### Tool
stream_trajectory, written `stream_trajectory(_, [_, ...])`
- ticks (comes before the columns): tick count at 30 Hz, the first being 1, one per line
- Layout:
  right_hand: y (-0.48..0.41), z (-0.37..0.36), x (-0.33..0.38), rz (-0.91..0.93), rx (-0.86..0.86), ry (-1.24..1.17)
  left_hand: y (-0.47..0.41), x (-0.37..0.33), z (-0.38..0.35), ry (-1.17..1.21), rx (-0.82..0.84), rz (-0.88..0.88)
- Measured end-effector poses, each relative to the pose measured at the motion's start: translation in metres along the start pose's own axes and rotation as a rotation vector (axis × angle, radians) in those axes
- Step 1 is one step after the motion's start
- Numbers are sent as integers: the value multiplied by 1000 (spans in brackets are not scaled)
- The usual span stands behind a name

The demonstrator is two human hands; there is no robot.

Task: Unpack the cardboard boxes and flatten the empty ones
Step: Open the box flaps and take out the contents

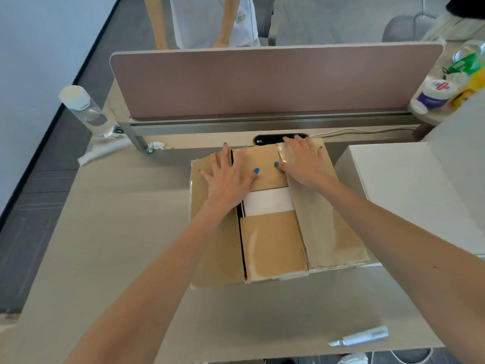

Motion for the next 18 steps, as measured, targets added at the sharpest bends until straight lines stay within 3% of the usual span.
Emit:
stream_trajectory(8, [-8, 26, 22, 72, 31, 14, -5, 13, -5, -42, 20, 12])
stream_trajectory(13, [-15, 89, 12, 105, -94, -117, -7, 12, -7, -5, 23, 28])
stream_trajectory(18, [-13, 114, -2, 182, -151, 125, -6, 18, -5, 30, 42, -4])
Point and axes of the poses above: each hand's wrist, its own y-axis away from the middle knuckle, its own z-axis out of the back of the hand, x = y × z, the point moved 8 cm from there along -y, towards the middle knuckle, and after that the axes turned 12 degrees about -x, right-handed, at the moved point
